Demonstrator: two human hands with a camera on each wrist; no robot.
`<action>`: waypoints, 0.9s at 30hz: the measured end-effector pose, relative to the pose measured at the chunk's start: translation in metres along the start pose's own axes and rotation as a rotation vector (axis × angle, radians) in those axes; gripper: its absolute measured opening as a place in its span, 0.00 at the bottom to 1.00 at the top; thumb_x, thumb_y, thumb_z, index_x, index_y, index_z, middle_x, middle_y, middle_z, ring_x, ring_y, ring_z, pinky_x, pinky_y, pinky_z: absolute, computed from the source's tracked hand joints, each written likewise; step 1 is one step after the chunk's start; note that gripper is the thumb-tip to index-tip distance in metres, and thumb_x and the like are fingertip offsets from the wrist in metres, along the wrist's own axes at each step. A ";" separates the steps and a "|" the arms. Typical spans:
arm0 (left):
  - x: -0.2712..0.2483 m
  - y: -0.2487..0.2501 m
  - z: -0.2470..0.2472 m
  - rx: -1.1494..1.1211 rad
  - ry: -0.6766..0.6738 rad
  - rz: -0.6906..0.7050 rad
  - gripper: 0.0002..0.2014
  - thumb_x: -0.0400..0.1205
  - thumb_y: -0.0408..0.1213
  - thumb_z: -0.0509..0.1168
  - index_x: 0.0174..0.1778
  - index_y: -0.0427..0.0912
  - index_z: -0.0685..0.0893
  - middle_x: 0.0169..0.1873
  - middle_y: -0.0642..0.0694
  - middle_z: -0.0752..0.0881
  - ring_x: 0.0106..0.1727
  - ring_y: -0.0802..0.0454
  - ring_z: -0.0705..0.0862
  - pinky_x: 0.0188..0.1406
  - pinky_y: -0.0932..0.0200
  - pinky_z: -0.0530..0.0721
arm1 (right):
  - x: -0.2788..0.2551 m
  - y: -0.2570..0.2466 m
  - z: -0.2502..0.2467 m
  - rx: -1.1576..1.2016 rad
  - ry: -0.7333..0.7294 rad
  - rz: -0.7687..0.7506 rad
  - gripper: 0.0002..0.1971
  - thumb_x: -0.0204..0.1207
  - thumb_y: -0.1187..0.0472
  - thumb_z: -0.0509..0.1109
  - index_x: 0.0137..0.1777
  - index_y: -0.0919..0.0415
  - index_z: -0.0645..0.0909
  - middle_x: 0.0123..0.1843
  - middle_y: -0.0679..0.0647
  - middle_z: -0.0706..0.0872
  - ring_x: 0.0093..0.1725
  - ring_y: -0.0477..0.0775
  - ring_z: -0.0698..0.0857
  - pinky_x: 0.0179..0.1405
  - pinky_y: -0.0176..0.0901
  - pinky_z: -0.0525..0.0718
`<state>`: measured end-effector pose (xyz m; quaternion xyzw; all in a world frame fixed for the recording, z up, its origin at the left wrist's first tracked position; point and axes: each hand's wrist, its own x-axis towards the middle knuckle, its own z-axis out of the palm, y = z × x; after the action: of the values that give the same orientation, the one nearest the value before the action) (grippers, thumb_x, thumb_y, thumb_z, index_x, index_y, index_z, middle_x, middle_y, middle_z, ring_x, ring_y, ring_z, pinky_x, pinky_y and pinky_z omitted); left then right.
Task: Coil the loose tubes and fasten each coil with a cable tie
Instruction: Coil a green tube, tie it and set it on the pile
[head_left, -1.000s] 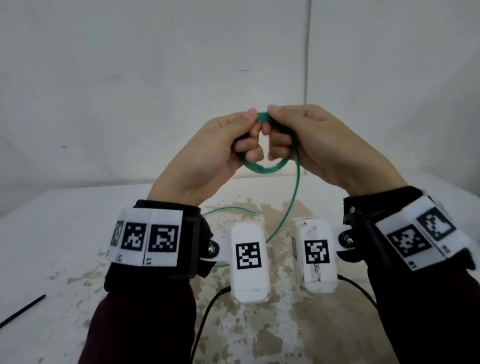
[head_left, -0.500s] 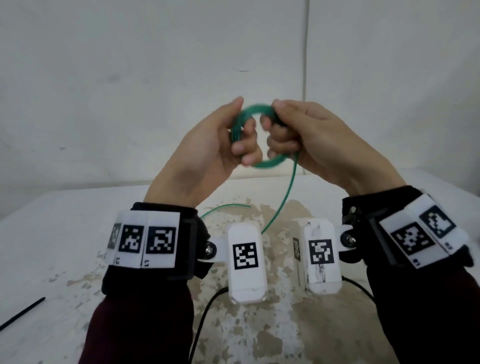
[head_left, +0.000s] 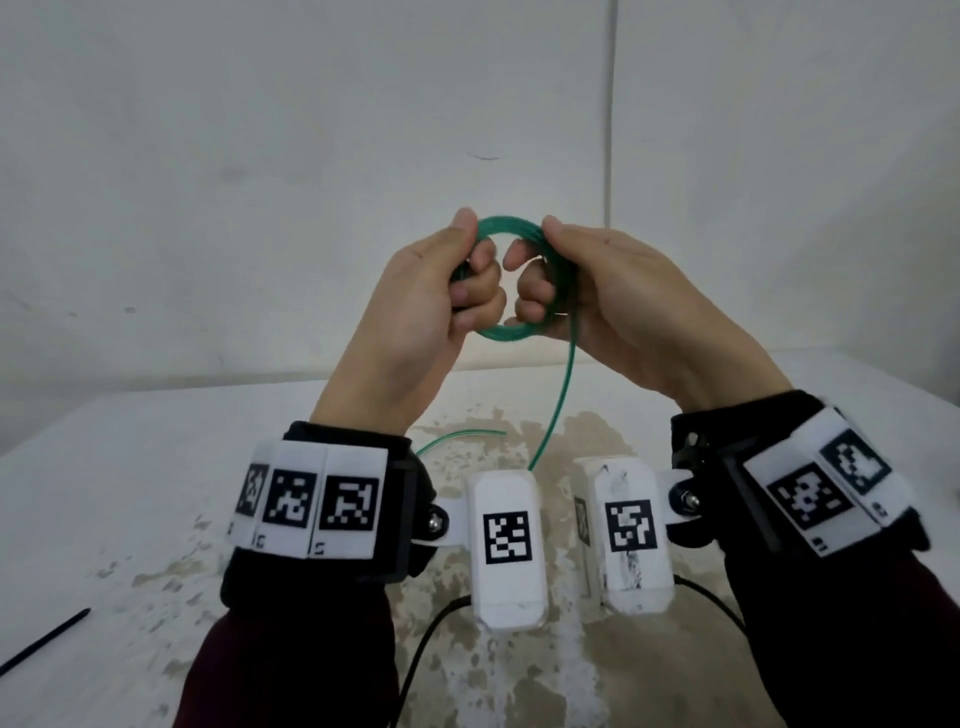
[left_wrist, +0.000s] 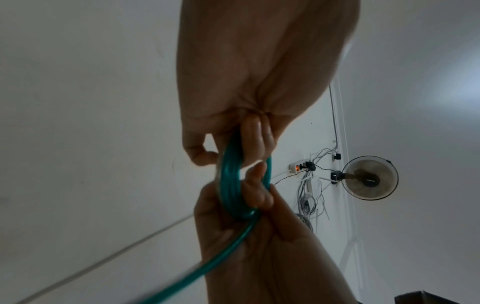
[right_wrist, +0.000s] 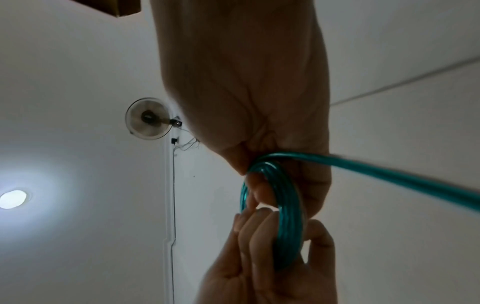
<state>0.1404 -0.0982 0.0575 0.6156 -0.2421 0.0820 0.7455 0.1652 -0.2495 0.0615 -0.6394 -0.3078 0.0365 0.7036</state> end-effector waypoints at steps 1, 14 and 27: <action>0.001 0.000 0.000 -0.032 0.016 -0.003 0.20 0.90 0.41 0.47 0.31 0.42 0.68 0.20 0.52 0.61 0.21 0.58 0.58 0.24 0.65 0.57 | 0.000 0.000 -0.001 0.012 0.002 0.002 0.20 0.88 0.57 0.50 0.42 0.63 0.79 0.26 0.50 0.73 0.29 0.49 0.76 0.38 0.38 0.82; -0.003 0.004 -0.004 0.051 -0.039 -0.030 0.20 0.89 0.42 0.51 0.30 0.41 0.71 0.19 0.52 0.60 0.21 0.56 0.58 0.22 0.66 0.61 | -0.003 -0.001 0.008 -0.004 -0.024 -0.017 0.21 0.88 0.53 0.51 0.34 0.59 0.71 0.23 0.48 0.65 0.24 0.49 0.69 0.38 0.39 0.83; -0.003 0.001 -0.003 0.070 -0.072 -0.148 0.20 0.88 0.44 0.52 0.30 0.41 0.70 0.18 0.52 0.61 0.20 0.55 0.61 0.22 0.67 0.63 | -0.003 0.001 0.000 -0.179 -0.035 -0.016 0.18 0.88 0.55 0.52 0.37 0.59 0.73 0.22 0.43 0.64 0.23 0.46 0.66 0.38 0.36 0.80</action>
<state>0.1382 -0.0948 0.0563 0.6601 -0.2195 0.0131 0.7183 0.1633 -0.2510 0.0595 -0.6965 -0.3271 0.0145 0.6385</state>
